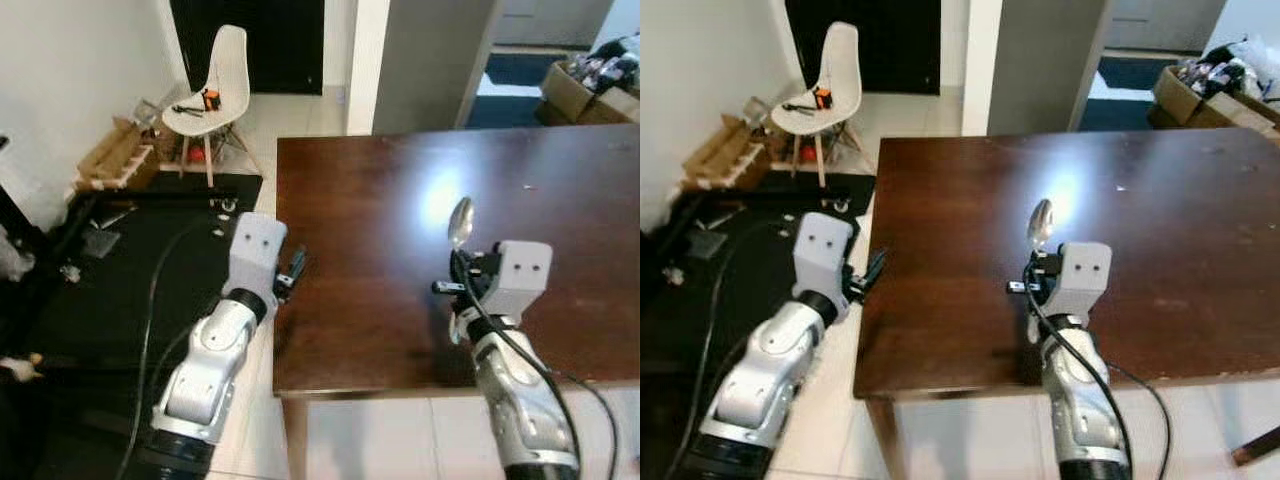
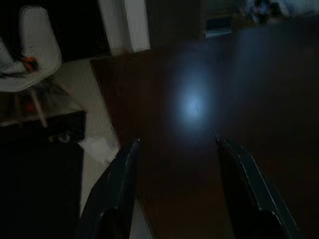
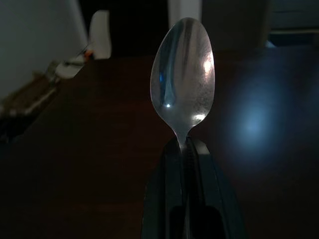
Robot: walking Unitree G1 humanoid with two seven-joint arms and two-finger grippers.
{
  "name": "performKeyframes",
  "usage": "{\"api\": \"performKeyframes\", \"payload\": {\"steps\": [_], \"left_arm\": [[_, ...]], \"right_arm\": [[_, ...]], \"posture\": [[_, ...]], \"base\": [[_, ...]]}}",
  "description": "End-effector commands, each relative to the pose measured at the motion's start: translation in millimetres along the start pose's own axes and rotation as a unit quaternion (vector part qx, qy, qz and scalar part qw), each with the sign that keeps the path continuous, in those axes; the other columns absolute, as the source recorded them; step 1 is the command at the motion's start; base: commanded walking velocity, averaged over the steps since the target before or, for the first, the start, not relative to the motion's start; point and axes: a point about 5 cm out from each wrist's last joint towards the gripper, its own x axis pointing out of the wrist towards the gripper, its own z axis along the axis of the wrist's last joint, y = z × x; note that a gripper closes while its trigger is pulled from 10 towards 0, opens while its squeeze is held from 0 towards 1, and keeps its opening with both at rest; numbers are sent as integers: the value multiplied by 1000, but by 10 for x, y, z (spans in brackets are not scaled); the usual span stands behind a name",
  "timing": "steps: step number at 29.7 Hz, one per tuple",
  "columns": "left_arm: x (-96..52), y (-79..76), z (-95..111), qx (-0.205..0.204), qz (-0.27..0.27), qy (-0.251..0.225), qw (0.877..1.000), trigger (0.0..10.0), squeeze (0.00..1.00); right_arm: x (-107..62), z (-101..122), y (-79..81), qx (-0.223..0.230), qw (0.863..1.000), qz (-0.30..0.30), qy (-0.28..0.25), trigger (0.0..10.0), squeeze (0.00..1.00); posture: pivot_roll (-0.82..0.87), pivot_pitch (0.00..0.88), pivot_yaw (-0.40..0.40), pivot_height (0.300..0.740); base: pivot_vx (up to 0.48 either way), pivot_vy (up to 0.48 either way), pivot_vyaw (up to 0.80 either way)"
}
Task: Setting the table
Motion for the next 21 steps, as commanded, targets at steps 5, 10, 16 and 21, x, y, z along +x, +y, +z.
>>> {"api": "performKeyframes", "payload": {"steps": [5, 10, 16, 21], "left_arm": [[-102, 107, -83, -15, -7, 29, 999, 10000, 0], [-149, 104, 51, -33, -50, 7, 998, 10000, 0], [-218, 86, 308, -49, -100, -25, 994, 10000, 0], [-274, 63, 381, -42, -127, -24, 991, 10000, 0]], "right_arm": [[29, -193, 110, 13, 996, 51, 67, 10000, 0], [118, -274, 64, 11, 993, 50, 104, 10000, 0], [337, -312, -163, 13, 988, 20, 149, 10000, 0], [419, -308, -307, 49, 982, -13, 181, 10000, 0]], "posture": [[-65, 0, 61, 740], [-53, 0, 66, 740], [-22, 0, 77, 740], [-7, 0, 82, 740]], "base": [[0, 0, 0], [0, 0, 0], [0, 0, 0], [0, 0, 0]]}}
